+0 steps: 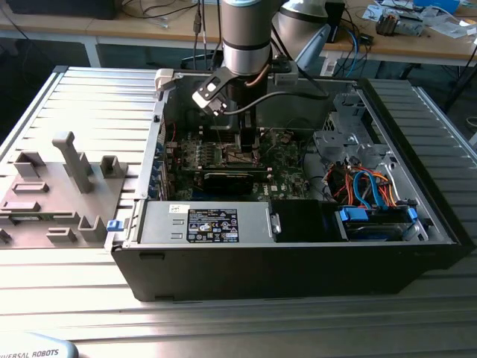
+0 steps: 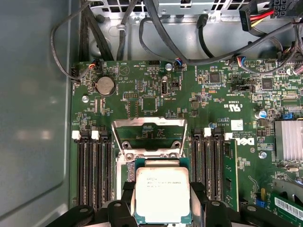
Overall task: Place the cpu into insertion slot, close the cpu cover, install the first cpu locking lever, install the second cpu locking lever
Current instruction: 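Place the cpu into insertion slot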
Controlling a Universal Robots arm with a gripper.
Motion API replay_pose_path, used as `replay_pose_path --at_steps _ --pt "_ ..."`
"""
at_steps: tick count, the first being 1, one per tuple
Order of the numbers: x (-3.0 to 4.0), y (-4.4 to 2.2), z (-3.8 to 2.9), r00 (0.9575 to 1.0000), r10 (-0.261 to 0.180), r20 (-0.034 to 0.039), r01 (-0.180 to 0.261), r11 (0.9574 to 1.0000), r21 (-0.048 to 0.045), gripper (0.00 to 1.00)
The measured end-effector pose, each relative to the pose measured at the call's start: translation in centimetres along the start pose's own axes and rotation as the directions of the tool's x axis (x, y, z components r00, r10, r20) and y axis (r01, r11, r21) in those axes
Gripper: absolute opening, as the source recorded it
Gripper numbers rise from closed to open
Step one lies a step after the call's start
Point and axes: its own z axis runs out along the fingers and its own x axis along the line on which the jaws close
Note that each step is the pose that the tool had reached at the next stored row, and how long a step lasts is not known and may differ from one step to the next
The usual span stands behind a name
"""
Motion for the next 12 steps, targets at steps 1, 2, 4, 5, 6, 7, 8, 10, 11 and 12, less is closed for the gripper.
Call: replay_pose_path --at_steps 1,2,4,5,6,7,8,10,11,12 --pt "0.0 0.0 0.02 1.0 0.0 0.0 0.0 1.0 0.0 0.54" --pt "0.0 0.0 0.03 1.0 0.0 0.0 0.0 1.0 0.0 0.54" --pt "0.0 -0.01 0.07 1.0 0.0 0.0 0.0 1.0 0.0 0.54" --pt "0.0 -0.01 0.09 1.0 0.0 0.0 0.0 1.0 0.0 0.54" --pt "0.0 -0.01 0.11 1.0 0.0 0.0 0.0 1.0 0.0 0.54" --pt "0.0 -0.01 0.12 1.0 0.0 0.0 0.0 1.0 0.0 0.54" --pt "0.0 -0.01 0.14 1.0 0.0 0.0 0.0 1.0 0.0 0.54" --pt "0.0 -0.02 0.18 1.0 0.0 0.0 0.0 1.0 0.0 0.54" --pt "0.0 -0.02 0.2 1.0 0.0 -0.0001 0.0 1.0 0.0 0.54" --pt "0.0 -0.02 0.21 1.0 0.0 0.0 0.0 1.0 0.0 0.54"
